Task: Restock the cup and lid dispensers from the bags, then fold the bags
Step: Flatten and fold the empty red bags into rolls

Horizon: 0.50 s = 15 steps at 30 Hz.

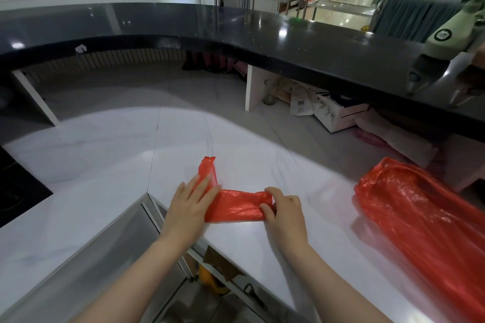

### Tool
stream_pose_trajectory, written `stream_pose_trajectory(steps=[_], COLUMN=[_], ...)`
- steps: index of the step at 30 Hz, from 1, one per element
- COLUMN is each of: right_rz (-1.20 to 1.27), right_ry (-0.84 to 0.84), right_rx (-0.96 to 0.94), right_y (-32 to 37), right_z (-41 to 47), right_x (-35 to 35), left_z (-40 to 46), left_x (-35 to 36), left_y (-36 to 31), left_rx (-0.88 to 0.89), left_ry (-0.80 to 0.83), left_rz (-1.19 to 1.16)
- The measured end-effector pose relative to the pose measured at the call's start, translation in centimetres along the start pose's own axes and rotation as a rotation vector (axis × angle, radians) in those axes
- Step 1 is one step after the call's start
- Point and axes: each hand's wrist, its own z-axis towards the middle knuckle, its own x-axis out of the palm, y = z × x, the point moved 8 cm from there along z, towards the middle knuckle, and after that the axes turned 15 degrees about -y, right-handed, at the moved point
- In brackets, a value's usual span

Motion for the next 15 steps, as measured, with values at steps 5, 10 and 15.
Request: stream_pose_trajectory(steps=[5, 10, 15], right_rz=[-0.021, -0.190, -0.424], right_ry=[0.035, -0.058, 0.310], right_rx=[0.038, -0.184, -0.552], right_y=[-0.8, 1.2, 2.8], right_z=[0.0, -0.6, -2.6], right_x=[0.4, -0.6, 2.9], left_z=[-2.2, -3.3, -3.2], left_x=[3.5, 4.4, 4.2], left_y=[1.6, 1.7, 2.9], left_rx=[-0.106, -0.125, -0.057], left_ry=[0.371, 0.503, 0.518], left_rz=[-0.223, -0.303, -0.136])
